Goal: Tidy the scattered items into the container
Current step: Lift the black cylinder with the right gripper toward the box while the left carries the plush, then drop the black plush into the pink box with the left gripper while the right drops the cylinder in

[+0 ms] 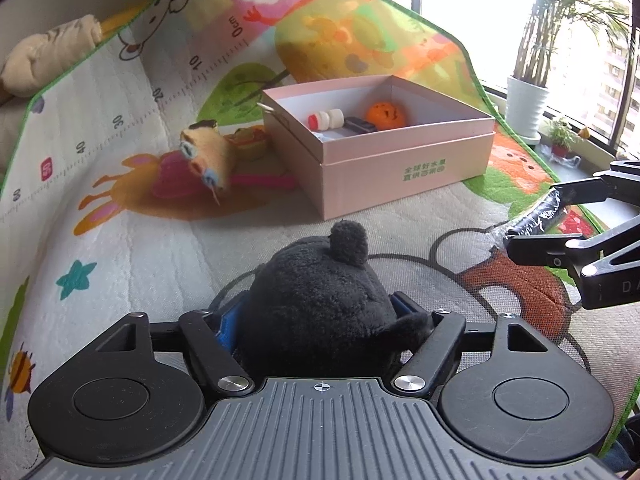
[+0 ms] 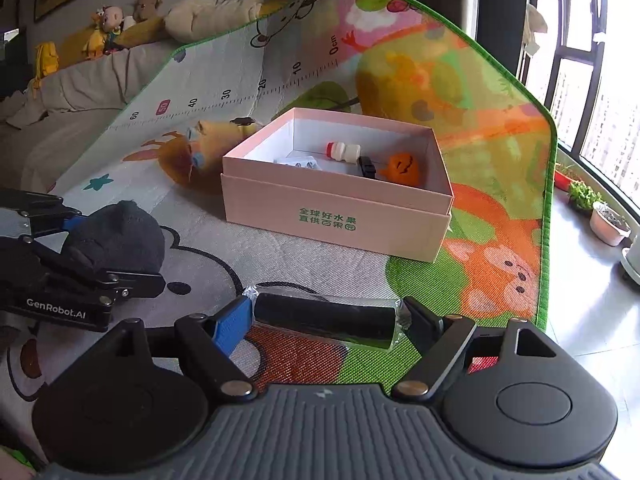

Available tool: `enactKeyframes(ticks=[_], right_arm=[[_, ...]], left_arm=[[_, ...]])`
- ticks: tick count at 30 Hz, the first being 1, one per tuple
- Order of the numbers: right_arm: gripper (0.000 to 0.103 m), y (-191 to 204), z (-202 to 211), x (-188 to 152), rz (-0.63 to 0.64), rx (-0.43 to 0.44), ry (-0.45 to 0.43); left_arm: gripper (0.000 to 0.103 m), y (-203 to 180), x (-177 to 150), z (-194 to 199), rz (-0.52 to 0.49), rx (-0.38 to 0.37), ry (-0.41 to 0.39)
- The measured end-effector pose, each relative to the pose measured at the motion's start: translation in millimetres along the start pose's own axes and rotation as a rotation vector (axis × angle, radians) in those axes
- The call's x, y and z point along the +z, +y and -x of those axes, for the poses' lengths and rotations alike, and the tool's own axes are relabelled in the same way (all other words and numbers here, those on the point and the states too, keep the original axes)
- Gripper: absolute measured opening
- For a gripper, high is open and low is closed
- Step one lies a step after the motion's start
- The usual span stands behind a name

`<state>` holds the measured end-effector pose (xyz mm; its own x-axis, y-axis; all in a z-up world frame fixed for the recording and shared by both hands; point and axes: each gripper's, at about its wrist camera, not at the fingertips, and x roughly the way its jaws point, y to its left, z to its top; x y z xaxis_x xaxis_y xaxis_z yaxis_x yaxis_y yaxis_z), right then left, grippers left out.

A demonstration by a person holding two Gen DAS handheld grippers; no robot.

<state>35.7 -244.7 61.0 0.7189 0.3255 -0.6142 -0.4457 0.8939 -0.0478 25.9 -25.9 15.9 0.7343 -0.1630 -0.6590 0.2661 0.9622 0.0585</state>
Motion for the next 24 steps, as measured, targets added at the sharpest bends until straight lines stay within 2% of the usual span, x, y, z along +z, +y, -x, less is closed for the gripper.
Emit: enactKeyframes(ticks=[10, 16, 20, 24], right_arm=[[0.081, 4.3, 11.9, -5.9, 0.022, 0.012, 0.005], [0.081, 6.7, 27.8, -5.3, 0.051, 0.038, -0.009], [0.081, -1.9, 35.0, 10.3, 0.023, 0.063, -0.056], [0.081, -23.8, 29.2, 56.7, -0.02, 0.043, -0.151]], left_arm=[[0.075, -9.5, 2.4, 12.0, -0.04, -0.042, -0.014], [0.075, -17.7, 10.7, 33.2, -0.091, -0.103, -0.071], [0.075, -15.0, 34.4, 38.0, -0.115, -0.138, -0.127], [0.075, -4.8, 85.2, 28.7, -0.109, -0.17, -0.226]])
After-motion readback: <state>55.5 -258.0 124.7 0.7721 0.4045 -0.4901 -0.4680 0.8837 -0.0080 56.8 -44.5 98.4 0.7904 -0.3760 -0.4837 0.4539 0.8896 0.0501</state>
